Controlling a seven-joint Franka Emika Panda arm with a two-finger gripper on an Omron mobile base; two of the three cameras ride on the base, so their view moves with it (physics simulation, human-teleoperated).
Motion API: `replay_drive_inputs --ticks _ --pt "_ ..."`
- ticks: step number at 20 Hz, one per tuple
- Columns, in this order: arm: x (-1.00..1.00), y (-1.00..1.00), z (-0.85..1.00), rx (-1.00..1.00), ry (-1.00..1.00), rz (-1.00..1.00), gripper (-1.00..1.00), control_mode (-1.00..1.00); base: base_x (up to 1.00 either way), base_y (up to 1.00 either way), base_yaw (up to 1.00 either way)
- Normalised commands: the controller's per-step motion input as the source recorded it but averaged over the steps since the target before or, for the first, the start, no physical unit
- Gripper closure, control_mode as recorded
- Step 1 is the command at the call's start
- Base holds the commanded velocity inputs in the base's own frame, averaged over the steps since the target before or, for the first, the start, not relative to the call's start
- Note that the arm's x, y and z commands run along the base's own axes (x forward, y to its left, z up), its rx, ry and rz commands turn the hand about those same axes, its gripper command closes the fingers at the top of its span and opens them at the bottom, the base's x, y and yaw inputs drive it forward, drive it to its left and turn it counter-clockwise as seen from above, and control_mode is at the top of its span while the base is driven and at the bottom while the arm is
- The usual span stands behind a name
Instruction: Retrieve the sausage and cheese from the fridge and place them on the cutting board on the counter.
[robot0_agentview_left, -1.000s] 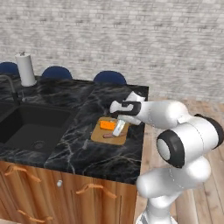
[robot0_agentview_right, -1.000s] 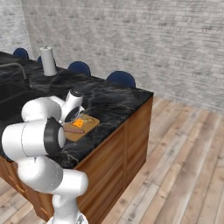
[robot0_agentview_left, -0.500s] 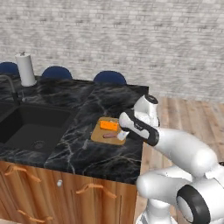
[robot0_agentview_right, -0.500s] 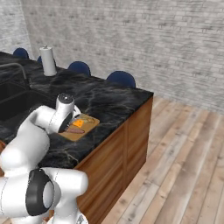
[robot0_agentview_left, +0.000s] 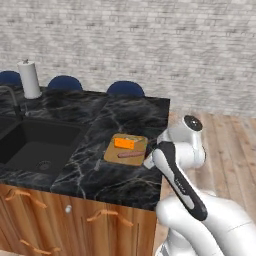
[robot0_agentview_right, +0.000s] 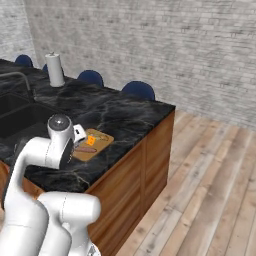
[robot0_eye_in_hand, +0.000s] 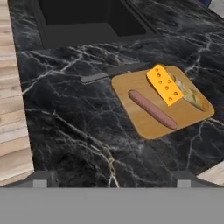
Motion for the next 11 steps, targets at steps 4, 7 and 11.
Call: replay_drive_inputs --ticks 4,7,11 --pt "-0.93 -0.18 0.33 0.00 -0.24 0.00 -1.00 -1.00 0.00 0.00 0.00" --pt "-0.94 -0.21 0.42 0.04 -0.10 -0.02 -1.00 -1.00 0.00 0.00 0.00" --pt "-0.93 -0.19 0.22 0.00 -0.16 -0.03 -1.00 -1.00 0.00 0.00 0.00"
